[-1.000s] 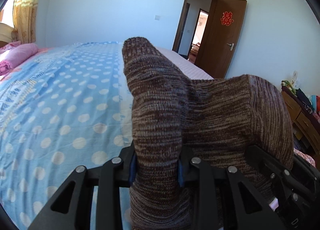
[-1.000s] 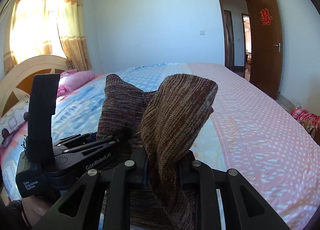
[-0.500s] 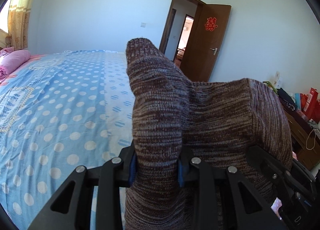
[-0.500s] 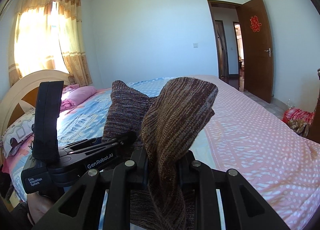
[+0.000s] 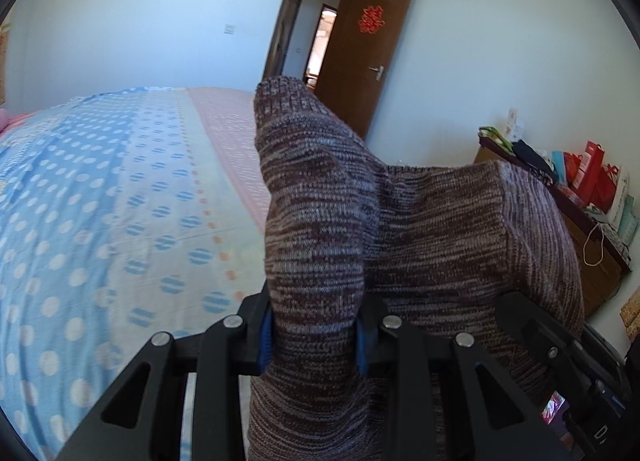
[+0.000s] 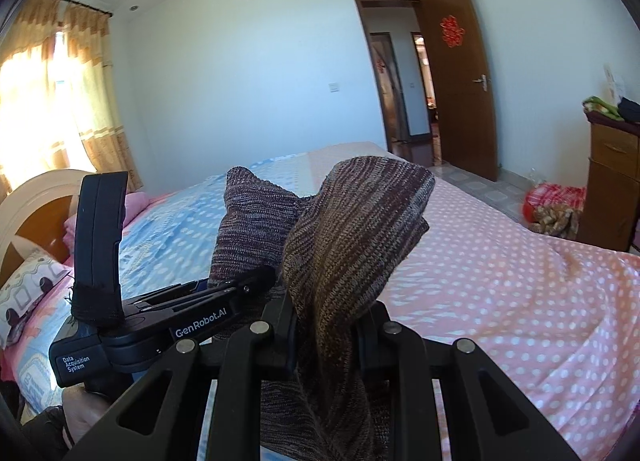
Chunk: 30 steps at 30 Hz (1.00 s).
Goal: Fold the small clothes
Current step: 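Lift and carry the folded sweater across the bed with both grippers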
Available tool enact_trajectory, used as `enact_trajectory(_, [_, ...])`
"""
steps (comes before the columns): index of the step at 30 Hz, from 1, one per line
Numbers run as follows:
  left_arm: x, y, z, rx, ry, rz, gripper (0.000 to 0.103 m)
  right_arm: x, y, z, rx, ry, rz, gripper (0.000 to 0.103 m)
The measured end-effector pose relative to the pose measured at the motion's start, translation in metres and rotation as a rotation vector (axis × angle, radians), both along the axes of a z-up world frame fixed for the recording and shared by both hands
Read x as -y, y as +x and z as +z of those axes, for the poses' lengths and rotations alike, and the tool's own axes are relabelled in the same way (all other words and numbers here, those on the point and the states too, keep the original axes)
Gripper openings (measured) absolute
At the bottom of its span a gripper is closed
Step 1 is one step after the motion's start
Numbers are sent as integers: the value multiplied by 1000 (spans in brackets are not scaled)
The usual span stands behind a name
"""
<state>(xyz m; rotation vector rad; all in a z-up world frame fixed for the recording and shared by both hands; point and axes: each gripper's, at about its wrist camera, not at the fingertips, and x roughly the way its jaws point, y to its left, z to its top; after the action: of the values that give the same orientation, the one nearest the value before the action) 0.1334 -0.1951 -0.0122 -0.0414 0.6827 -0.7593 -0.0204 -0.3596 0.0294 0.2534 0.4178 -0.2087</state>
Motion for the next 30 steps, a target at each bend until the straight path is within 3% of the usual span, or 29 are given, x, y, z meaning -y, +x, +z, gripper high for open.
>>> enact_trajectory(12, [104, 20, -13, 6, 80, -53, 32, 92, 49, -28, -82, 6, -127, 21])
enact_trajectory(18, [147, 37, -36, 3, 133, -49, 32, 126, 88, -57, -159, -2, -191, 21])
enact_trajectory(24, [170, 53, -75, -71, 215, -30, 33, 147, 109, -82, -279, 63, -202, 21])
enact_trajectory(27, [171, 54, -76, -96, 219, -14, 48, 154, 114, -89, -342, 90, -217, 26])
enact_trajectory(28, [170, 57, -78, -113, 231, 0, 61, 159, 113, -91, -348, 119, -222, 28])
enact_trajectory(29, [167, 61, -79, -144, 231, 17, 73, 166, 109, -92, -340, 176, -222, 31])
enact_trajectory(30, [161, 66, -80, -196, 207, 22, 75, 173, 104, -94, -332, 222, -220, 40])
